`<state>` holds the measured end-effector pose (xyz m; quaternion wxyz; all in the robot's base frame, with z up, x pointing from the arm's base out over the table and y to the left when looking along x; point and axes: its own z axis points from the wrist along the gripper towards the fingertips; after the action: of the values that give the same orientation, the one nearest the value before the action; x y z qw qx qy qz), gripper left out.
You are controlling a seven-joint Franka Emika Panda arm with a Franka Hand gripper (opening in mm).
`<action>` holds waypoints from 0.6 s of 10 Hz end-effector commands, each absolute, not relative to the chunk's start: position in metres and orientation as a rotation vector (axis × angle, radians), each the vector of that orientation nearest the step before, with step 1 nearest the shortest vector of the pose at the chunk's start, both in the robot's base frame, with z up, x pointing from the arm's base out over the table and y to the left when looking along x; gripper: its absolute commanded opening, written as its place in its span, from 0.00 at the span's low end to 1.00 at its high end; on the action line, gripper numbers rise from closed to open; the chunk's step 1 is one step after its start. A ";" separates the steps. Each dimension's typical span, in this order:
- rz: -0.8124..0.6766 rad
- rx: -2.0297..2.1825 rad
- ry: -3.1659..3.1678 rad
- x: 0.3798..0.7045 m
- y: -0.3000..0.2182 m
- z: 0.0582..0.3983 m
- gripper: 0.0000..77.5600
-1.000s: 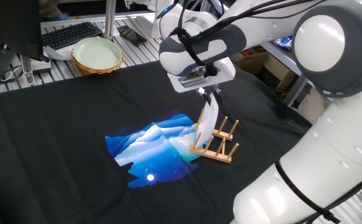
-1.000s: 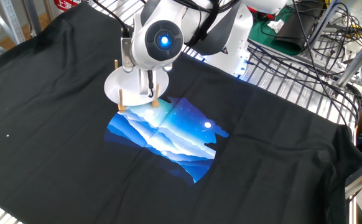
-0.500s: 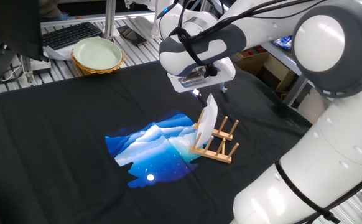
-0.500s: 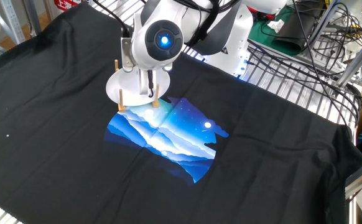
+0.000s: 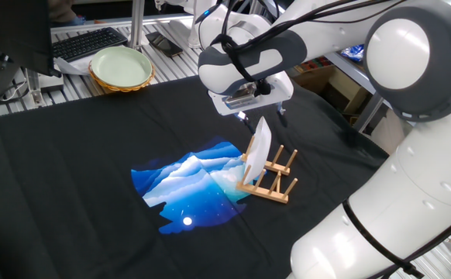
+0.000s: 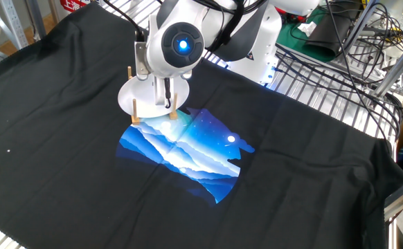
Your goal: Put the dish on the dish rack
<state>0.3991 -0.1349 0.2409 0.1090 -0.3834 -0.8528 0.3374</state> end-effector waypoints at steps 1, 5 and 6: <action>0.734 -1.002 -2.632 0.391 -0.125 0.268 1.00; 0.658 -0.945 -2.692 0.390 -0.119 0.279 1.00; 0.619 -0.933 -2.707 0.390 -0.117 0.283 1.00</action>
<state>0.3907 -0.1232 0.2708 0.1045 -0.3331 -0.9043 0.2457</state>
